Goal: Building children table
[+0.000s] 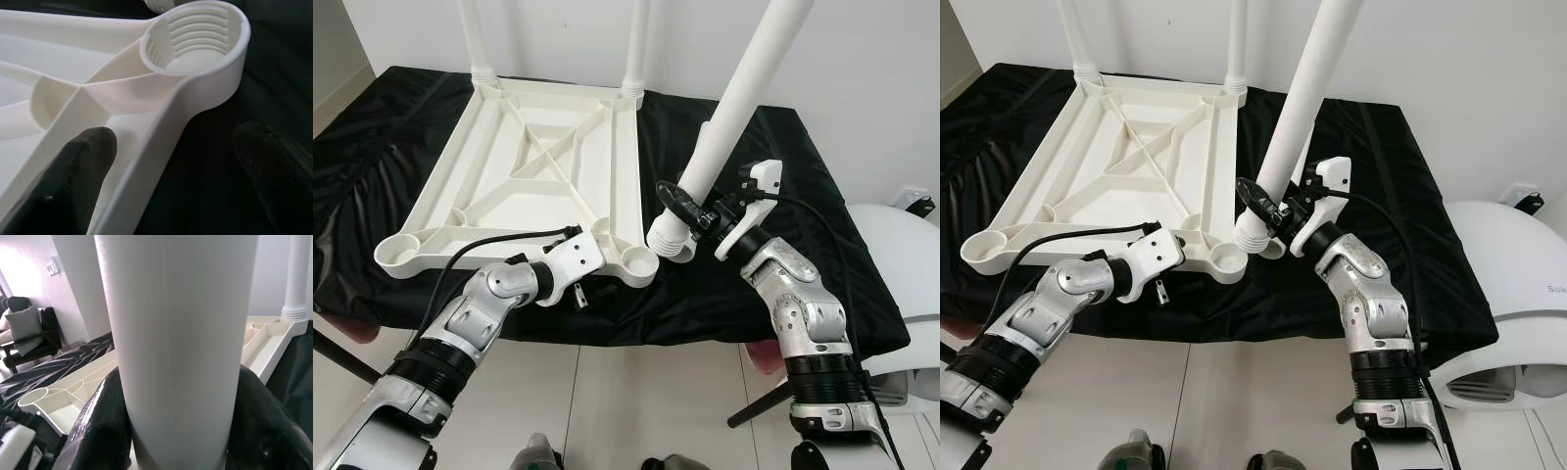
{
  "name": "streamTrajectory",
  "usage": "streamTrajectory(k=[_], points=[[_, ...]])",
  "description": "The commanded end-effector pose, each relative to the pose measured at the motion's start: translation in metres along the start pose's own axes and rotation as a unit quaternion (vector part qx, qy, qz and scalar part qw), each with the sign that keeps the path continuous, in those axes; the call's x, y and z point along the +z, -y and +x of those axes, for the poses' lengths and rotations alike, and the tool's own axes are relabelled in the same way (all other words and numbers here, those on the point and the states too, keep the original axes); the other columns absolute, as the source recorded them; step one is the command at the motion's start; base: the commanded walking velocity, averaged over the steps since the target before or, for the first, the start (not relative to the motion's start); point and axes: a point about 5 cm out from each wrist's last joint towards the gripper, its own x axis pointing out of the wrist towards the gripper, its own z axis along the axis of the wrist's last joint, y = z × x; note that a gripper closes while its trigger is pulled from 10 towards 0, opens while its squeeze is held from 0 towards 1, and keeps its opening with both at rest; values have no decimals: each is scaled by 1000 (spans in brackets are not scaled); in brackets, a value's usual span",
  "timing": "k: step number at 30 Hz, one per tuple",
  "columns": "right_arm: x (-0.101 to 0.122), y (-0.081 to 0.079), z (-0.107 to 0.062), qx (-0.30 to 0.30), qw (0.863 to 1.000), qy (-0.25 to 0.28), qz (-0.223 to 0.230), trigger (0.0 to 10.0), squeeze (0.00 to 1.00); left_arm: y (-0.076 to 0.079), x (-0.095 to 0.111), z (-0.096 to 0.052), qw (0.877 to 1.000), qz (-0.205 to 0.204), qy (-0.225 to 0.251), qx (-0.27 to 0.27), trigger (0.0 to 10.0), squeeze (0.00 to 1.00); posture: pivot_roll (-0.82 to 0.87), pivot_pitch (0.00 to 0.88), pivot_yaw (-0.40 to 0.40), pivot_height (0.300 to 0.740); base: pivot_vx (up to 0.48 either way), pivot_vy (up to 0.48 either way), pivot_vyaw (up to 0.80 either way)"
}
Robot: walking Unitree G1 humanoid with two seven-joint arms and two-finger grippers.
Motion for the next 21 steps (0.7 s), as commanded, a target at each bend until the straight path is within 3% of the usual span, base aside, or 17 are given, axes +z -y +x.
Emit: streamTrajectory(k=[1,5,8,13,21], points=[[5,-3,4,15,1000,5,-5,10000,0,-1,-1,3,1000,10,-7,-8,10000,0,54,25,-60,740,0,0,0],[5,-3,5,19,1000,4,-6,10000,0,-3,-2,6,1000,0,-11,-7,10000,0,56,26,-62,740,0,0,0],[6,-3,7,24,1000,4,-7,10000,0,-8,-11,10,999,-25,-41,-1,10000,0,61,29,-64,740,0,0,0],[7,-4,8,27,1000,4,-8,10000,0,-14,-22,10,996,-22,-82,5,10000,0,59,34,-60,740,0,0,0],[7,-5,8,26,1000,6,-9,10000,0,-25,-28,6,994,-19,-109,14,10000,0,55,35,-52,740,0,0,0]])
